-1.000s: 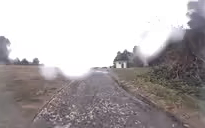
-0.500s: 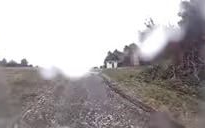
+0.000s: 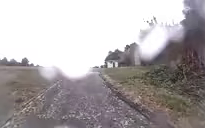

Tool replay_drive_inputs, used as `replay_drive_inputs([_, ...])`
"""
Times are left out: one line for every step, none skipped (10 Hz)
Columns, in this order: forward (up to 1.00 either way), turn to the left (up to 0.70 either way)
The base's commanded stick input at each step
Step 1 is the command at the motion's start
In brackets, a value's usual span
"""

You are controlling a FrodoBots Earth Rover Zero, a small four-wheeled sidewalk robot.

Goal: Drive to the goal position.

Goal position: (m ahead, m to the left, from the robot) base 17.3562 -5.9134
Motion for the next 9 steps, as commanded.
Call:
replay_drive_inputs([0.85, 0.17])
replay_drive_inputs([0.85, 0.32])
replay_drive_inputs([0.85, 0.34])
replay_drive_inputs([0.85, 0.34])
replay_drive_inputs([0.85, 0.34])
replay_drive_inputs([0.85, 0.34])
replay_drive_inputs([0.85, 0.33])
replay_drive_inputs([0.85, 0.18])
replay_drive_inputs([0.85, 0.03])
